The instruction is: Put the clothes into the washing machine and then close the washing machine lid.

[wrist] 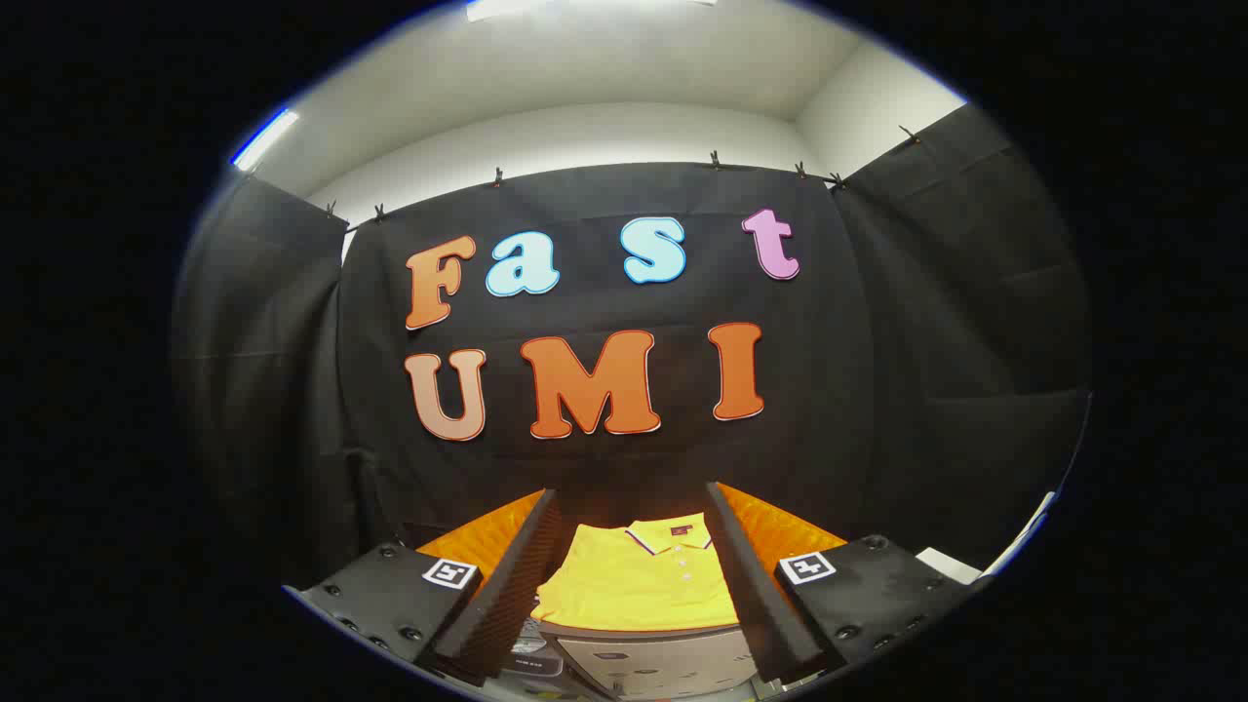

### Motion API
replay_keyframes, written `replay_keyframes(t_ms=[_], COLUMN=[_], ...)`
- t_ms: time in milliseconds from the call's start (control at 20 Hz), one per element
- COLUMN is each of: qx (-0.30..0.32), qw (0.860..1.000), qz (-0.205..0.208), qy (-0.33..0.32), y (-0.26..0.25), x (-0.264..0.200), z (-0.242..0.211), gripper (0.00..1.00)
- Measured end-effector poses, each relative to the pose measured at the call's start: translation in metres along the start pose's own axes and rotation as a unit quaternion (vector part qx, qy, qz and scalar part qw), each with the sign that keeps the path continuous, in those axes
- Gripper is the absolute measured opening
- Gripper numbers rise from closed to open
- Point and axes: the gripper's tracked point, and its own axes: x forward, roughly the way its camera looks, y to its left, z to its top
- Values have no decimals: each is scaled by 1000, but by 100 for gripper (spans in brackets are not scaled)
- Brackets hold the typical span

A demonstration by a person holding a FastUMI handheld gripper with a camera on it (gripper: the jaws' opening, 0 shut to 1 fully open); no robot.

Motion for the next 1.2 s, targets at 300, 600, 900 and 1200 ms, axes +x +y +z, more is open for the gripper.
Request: replay_keyframes(t_ms=[300,600,900,1200], qx=[1,0,-8,-12], qw=[1000,1000,1000,1000], qz=[1,1,0,1], qy=[0,-1,-2,-4], y=[-1,-1,-4,-4], x=[1,2,2,5], z=[0,2,4,6], gripper=[97,97,97,97])
